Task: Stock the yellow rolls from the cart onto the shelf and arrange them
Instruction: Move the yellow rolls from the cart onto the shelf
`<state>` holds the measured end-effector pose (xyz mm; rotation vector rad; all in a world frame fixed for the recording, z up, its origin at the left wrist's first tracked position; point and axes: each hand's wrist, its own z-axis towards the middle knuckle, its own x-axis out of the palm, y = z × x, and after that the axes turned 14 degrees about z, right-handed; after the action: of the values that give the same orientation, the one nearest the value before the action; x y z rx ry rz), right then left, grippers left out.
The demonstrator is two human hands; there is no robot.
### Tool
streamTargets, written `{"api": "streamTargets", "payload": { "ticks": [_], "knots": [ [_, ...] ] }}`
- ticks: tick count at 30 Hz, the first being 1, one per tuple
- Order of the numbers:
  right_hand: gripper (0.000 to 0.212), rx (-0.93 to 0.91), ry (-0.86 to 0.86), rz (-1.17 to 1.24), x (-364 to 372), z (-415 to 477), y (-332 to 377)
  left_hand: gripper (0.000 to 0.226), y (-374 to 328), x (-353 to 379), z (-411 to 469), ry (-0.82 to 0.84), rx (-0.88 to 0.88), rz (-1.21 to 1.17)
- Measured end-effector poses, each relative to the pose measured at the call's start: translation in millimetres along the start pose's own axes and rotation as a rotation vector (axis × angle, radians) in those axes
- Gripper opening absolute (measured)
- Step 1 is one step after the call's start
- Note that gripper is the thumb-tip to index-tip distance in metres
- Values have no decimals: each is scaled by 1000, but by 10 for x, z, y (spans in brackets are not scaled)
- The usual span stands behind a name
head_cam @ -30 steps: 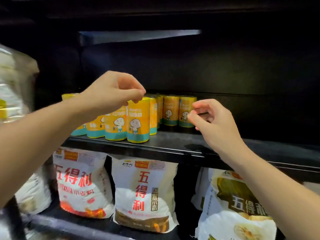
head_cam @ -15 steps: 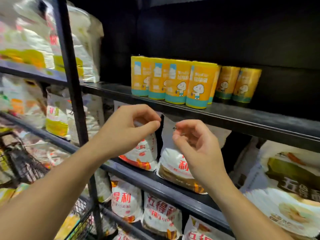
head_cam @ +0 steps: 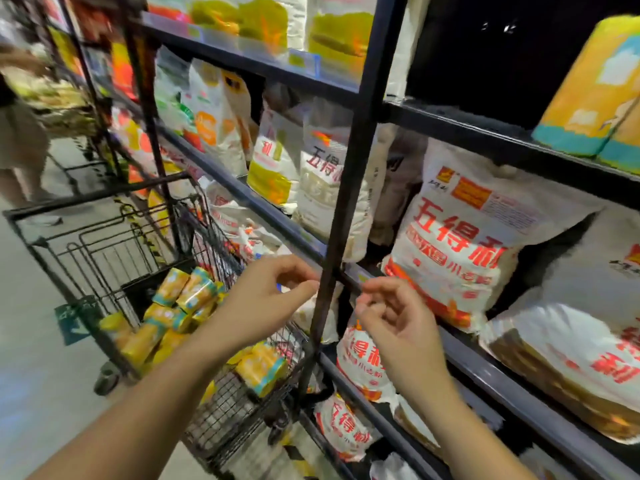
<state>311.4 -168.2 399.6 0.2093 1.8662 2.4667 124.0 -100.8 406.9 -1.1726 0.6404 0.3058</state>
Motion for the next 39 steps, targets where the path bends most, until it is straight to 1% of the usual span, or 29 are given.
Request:
{"api": "streamTargets", "payload": {
  "ticks": [4,8,10,14,22,25,27,30,32,33,35,36,39],
  "knots": [
    [19,91,70,23,504,230,-463,8,748,-272,-88,-26,-169,59],
    [21,172,116,42,876,375,-876,6,1321,-432,-238,-31,-340,74],
    [21,221,141,36,1059,448,-1085,5,1593,-479,-319,-58,-434,62],
    [21,313,179,-9,1327,583,-1493,6,2058,-445,-440,-61,-550,69],
    [19,435,305,-150,1615,925,-2370,7,2697,-137,-508,-24,-780,44],
    [22,509,347,-214,1646,1089,-2756,5,2905,8,-456,-13,-856,20],
    [25,508,392,-263,1634,1244,-2982,6,3064,126,-392,-8,-935,18],
    [18,554,472,-372,1618,1458,-3330,1,3276,361,-256,66,-1016,12],
    [22,555,466,-473,1595,1581,-3626,11,3405,518,-152,119,-1073,-48],
    [24,585,475,-520,1590,1635,-3773,12,3475,589,-106,132,-1104,-67],
    [25,673,537,-572,1588,1735,-4053,6,3638,711,-32,120,-1159,-64],
    [26,694,571,-591,1597,1788,-4171,9,3727,766,-8,106,-1194,-56],
    [29,675,684,-690,1621,1950,-4552,8,4004,912,19,106,-1262,-36]
  ]
}}
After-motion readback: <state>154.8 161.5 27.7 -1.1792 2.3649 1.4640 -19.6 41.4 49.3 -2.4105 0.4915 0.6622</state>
